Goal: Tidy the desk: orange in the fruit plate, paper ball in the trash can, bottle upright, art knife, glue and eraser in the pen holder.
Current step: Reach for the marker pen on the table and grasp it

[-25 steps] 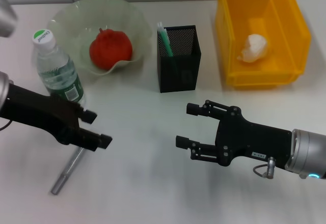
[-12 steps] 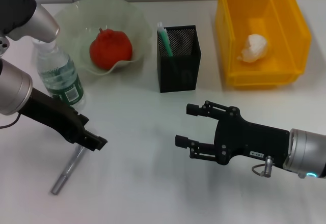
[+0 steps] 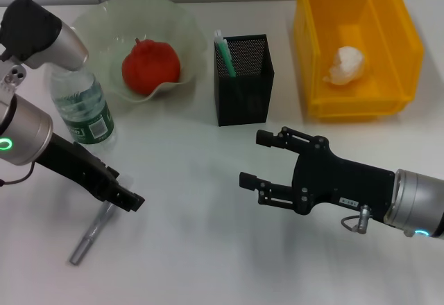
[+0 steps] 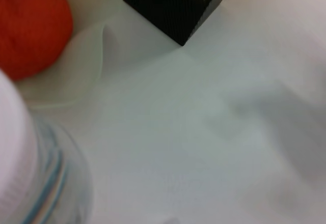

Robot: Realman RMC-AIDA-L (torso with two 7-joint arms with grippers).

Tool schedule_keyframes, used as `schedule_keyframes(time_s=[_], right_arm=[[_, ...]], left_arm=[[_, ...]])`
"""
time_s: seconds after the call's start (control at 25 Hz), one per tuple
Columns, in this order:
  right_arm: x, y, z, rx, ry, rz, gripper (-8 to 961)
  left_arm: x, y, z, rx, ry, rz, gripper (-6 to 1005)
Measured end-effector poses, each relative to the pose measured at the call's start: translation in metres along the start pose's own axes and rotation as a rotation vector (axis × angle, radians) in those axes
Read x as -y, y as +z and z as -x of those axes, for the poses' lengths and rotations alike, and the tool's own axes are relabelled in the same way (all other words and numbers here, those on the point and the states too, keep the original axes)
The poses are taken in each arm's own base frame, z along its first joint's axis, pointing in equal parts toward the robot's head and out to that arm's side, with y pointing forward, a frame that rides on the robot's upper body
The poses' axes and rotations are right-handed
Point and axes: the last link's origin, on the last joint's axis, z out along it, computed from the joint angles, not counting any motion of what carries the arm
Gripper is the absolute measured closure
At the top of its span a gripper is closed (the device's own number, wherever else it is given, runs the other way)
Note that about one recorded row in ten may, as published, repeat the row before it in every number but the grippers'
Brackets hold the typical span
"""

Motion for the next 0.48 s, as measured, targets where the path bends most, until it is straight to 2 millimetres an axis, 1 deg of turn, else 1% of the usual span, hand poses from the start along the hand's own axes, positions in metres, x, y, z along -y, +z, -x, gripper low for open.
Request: schedule_keyframes(time_s=[0.32,0.48], right_arm=[[0.0007,0.0022,-0.0007,-0.003,0.013,0.001,185],[0.0012,0.0027,-0.0002,-0.002,0.012,0.001,185]], left_arm=[[0.0054,0.0058,0.0032,0.021,-0.008,-0.028,231],[0.0092,0.0094,0.0053,0.034,-0.013,-0.049,258]])
